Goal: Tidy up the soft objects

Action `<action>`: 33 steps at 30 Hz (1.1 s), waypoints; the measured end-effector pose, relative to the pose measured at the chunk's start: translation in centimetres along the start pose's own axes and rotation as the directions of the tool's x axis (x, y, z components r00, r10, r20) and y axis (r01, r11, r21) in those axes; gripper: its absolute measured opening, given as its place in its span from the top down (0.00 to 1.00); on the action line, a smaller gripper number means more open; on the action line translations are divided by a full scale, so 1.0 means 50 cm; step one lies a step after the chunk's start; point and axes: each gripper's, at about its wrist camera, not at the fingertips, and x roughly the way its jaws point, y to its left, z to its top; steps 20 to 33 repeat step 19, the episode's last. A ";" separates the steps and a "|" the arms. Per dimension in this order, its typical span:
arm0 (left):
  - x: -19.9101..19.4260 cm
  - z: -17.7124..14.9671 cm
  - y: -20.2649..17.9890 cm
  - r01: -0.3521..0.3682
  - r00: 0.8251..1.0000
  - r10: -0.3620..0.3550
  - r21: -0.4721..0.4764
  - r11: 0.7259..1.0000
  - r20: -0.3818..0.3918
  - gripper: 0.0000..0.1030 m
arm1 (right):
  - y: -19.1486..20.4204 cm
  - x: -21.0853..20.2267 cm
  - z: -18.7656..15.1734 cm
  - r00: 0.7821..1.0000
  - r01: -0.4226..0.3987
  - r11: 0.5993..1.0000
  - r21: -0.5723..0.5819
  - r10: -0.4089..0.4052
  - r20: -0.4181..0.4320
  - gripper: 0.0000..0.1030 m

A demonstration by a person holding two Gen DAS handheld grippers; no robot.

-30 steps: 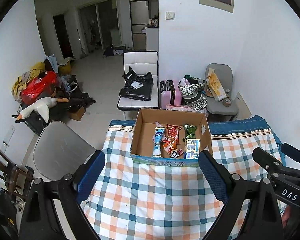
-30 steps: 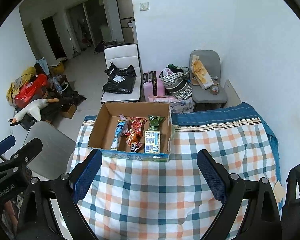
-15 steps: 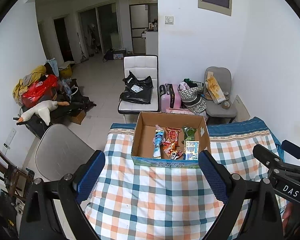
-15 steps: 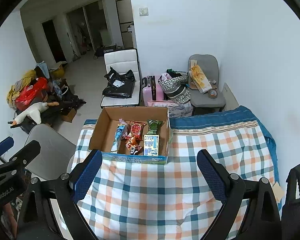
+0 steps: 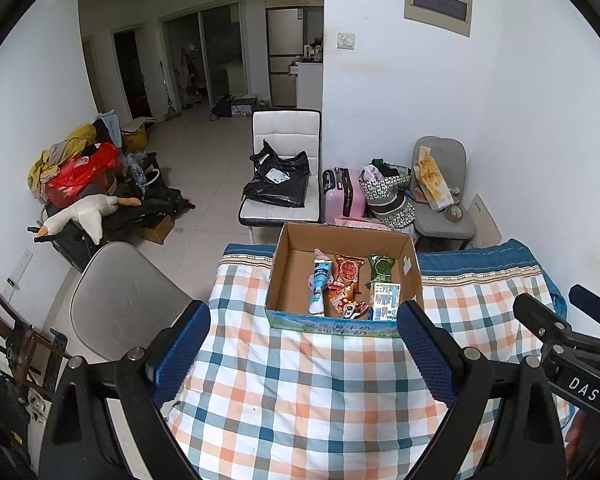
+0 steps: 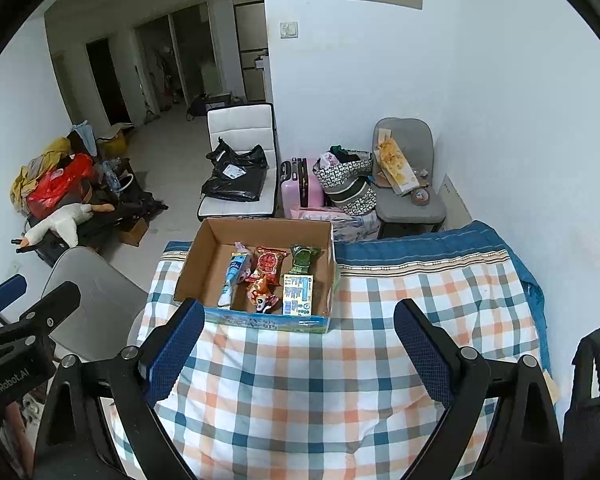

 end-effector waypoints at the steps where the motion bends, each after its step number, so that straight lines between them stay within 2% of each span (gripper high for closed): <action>1: -0.002 0.001 0.000 -0.001 1.000 0.001 -0.002 1.000 0.003 0.07 | 0.000 0.000 0.000 1.000 -0.001 1.000 -0.001 0.001 0.000 0.05; 33: 0.004 0.001 -0.001 0.001 1.000 -0.001 -0.010 1.000 0.007 0.07 | -0.004 -0.003 -0.011 1.000 0.025 0.999 0.021 -0.025 0.009 0.05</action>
